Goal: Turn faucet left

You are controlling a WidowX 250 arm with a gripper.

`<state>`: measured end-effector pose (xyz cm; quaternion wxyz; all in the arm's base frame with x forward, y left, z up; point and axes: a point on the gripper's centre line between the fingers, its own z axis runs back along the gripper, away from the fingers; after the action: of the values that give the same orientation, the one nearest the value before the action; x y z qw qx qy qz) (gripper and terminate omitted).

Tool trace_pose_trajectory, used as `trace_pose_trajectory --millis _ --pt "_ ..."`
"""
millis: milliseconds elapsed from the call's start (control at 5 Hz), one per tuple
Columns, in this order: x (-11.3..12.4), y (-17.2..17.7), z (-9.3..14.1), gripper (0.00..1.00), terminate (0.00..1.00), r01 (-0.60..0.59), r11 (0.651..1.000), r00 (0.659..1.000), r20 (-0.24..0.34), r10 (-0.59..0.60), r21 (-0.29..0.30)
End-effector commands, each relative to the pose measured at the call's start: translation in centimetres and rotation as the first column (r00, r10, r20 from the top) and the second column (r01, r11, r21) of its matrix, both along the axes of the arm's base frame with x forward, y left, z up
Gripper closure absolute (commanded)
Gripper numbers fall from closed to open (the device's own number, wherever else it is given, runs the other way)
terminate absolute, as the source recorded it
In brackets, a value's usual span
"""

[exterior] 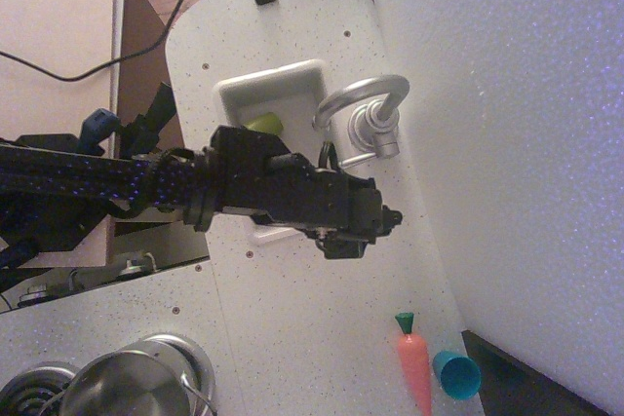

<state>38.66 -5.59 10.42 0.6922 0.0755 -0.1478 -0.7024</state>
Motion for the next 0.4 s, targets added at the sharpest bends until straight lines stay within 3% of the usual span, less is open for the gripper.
trace_pose_trajectory --millis 0,200 --pt "0.0 0.0 0.0 0.0 0.0 0.0 1.0 1.0 0.0 0.0 0.0" --pt "-0.5 2.7 -1.1 0.0 0.0 -0.065 0.995 0.997 0.038 0.068 -0.076"
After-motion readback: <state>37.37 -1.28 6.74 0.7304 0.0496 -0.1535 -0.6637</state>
